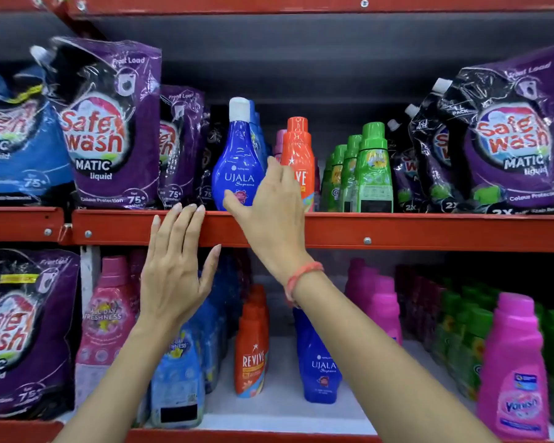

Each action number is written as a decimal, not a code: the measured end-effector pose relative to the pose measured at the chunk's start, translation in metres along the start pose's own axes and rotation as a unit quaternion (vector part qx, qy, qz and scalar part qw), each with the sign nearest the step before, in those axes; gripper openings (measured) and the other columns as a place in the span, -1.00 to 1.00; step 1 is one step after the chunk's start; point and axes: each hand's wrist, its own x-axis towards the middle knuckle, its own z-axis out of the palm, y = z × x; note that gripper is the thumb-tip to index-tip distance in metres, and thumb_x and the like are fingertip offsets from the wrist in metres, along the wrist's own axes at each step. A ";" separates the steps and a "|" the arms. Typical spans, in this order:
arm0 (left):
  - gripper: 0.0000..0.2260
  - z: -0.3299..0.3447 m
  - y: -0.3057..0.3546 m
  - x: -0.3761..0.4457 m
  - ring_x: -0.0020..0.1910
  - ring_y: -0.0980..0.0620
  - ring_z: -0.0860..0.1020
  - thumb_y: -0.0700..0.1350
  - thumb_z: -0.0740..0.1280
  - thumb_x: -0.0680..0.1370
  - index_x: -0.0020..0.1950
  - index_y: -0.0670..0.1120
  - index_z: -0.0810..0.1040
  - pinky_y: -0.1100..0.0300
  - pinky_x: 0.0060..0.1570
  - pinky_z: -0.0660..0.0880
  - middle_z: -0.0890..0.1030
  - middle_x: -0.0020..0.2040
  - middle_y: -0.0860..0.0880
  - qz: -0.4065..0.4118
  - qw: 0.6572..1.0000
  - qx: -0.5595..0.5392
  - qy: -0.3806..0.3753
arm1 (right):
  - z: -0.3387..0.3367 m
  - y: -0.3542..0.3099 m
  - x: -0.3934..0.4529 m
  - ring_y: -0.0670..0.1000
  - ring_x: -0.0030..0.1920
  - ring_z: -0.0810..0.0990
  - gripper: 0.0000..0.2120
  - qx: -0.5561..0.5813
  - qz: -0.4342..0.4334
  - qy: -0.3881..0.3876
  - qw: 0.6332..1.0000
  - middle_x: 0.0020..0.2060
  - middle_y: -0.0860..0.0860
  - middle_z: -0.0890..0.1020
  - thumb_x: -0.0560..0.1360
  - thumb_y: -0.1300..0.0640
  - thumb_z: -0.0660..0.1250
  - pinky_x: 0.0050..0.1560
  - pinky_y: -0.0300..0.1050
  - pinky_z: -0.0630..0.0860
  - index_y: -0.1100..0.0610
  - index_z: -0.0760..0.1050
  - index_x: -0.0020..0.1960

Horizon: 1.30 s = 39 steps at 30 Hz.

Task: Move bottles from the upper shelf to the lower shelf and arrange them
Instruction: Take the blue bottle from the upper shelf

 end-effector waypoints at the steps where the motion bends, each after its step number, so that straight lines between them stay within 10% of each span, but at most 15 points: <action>1: -0.50 0.000 -0.001 0.001 0.49 -0.13 0.25 0.03 0.12 0.62 0.49 -0.19 0.24 -0.17 0.47 0.14 0.38 0.45 -0.18 0.004 1.000 -0.002 0.007 | 0.004 -0.002 0.006 0.14 0.30 0.40 -0.24 -0.004 0.009 -0.013 1.000 0.29 0.15 0.43 0.43 -0.11 0.37 0.28 -0.09 0.29 0.26 0.20 0.45; 12: -0.46 0.014 -0.006 -0.004 0.53 -0.08 0.16 0.05 0.14 0.61 0.52 -0.17 0.18 -0.16 0.47 0.15 0.31 0.50 -0.14 0.009 0.999 0.022 0.034 | 0.028 -0.005 0.028 0.18 0.14 0.54 -0.20 0.023 0.051 -0.011 0.998 0.19 0.13 0.48 0.30 -0.17 0.47 0.05 -0.02 0.46 0.24 0.28 0.34; 23: -0.43 0.005 0.010 -0.008 0.56 -0.07 0.05 0.10 0.09 0.62 0.55 -0.16 0.08 -0.15 0.51 0.04 0.17 0.56 -0.12 -0.028 1.000 0.000 -0.004 | -0.010 0.007 0.018 -0.06 0.19 0.49 -0.18 0.166 0.006 0.122 0.979 0.25 0.03 0.51 0.29 -0.17 0.51 0.04 -0.52 0.22 0.17 0.31 0.39; 32: -0.43 -0.007 0.037 -0.052 0.56 -0.07 0.05 0.09 0.10 0.61 0.54 -0.18 0.10 -0.15 0.51 0.03 0.15 0.57 -0.14 -0.024 0.998 -0.019 -0.055 | -0.058 0.028 -0.042 -0.09 0.16 0.57 -0.14 0.193 0.082 0.059 0.976 0.18 -0.09 0.60 0.14 -0.25 0.55 0.23 -0.05 0.50 0.07 0.40 0.33; 39: -0.43 -0.009 0.060 -0.106 0.55 -0.07 0.11 0.08 0.11 0.60 0.52 -0.20 0.16 -0.16 0.49 0.06 0.20 0.55 -0.14 -0.036 0.990 -0.052 -0.128 | -0.065 0.068 -0.106 -0.13 0.06 0.58 -0.26 0.177 0.143 0.015 0.974 0.10 -0.14 0.59 0.13 -0.15 0.59 0.09 -0.22 0.52 -0.01 0.39 0.22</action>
